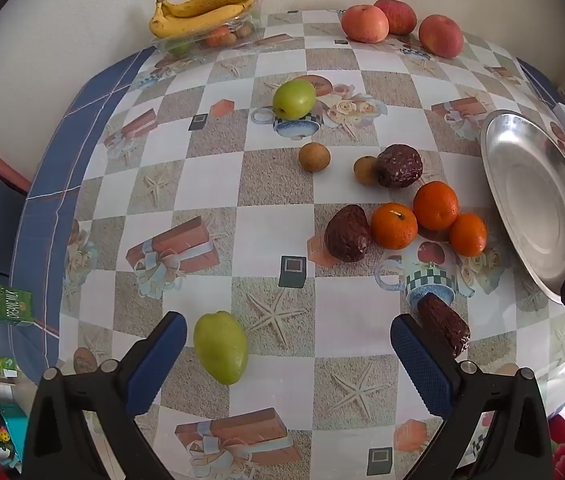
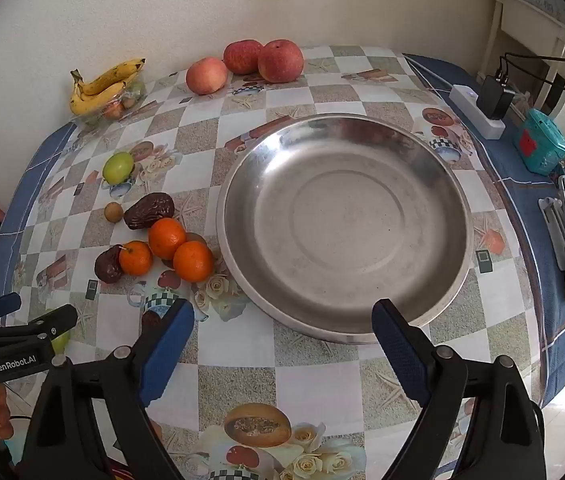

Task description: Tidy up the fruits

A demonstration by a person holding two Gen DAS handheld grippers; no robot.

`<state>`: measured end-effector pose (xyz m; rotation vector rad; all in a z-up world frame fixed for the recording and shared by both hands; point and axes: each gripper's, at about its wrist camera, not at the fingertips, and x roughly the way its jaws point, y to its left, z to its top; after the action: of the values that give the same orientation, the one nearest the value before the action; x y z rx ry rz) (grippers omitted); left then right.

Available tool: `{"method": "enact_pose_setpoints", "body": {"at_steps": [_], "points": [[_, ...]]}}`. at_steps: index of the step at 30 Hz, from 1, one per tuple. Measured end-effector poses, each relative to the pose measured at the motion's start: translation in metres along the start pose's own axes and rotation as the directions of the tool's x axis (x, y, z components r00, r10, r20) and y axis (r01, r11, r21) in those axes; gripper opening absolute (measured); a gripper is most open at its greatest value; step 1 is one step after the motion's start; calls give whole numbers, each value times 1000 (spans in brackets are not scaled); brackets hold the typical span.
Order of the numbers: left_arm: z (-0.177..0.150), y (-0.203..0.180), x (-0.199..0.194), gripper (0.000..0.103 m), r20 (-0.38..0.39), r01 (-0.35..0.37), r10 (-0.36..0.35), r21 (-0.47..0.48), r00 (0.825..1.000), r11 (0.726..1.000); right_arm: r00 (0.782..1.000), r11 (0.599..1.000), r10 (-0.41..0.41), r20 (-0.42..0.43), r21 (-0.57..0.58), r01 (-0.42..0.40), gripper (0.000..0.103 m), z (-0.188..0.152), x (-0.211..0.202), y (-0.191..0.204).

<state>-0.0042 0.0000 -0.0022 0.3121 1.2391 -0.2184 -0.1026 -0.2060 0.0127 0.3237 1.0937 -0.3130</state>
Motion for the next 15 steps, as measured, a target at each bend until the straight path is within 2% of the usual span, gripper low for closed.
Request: {"method": "enact_pose_setpoints", "body": {"at_steps": [15], "points": [[1, 0, 0, 103, -3, 4, -4, -1, 1000, 1000, 1000, 1000, 0, 1, -1, 0, 91, 0, 1, 0]]}}
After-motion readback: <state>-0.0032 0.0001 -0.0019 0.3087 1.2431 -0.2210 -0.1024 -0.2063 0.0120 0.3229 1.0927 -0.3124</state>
